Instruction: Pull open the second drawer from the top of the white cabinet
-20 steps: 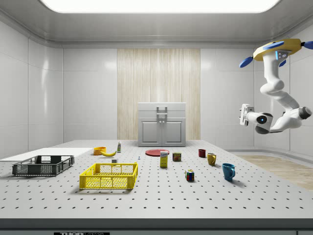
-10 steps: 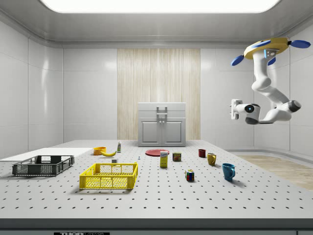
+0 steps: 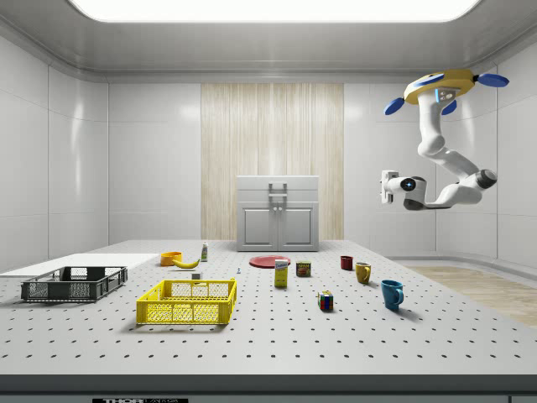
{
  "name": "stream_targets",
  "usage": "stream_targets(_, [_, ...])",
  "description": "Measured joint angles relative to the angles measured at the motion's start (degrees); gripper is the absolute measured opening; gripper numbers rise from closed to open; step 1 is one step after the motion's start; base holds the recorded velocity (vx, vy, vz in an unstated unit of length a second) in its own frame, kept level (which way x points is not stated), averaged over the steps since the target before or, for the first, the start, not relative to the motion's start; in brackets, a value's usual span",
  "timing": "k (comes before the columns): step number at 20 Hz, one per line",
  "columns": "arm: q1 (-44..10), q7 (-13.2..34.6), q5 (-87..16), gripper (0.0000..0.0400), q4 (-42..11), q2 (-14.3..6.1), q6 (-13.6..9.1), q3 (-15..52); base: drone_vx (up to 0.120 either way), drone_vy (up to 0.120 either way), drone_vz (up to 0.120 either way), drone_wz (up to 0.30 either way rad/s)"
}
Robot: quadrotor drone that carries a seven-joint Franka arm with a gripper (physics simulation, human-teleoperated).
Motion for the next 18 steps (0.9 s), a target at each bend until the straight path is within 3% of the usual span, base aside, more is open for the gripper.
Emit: stream_targets(18, [5.8,2.69,-3.21,0.03,-0.69,-4.7,4.85,-2.74,0.12,-0.12,0.0,0.0])
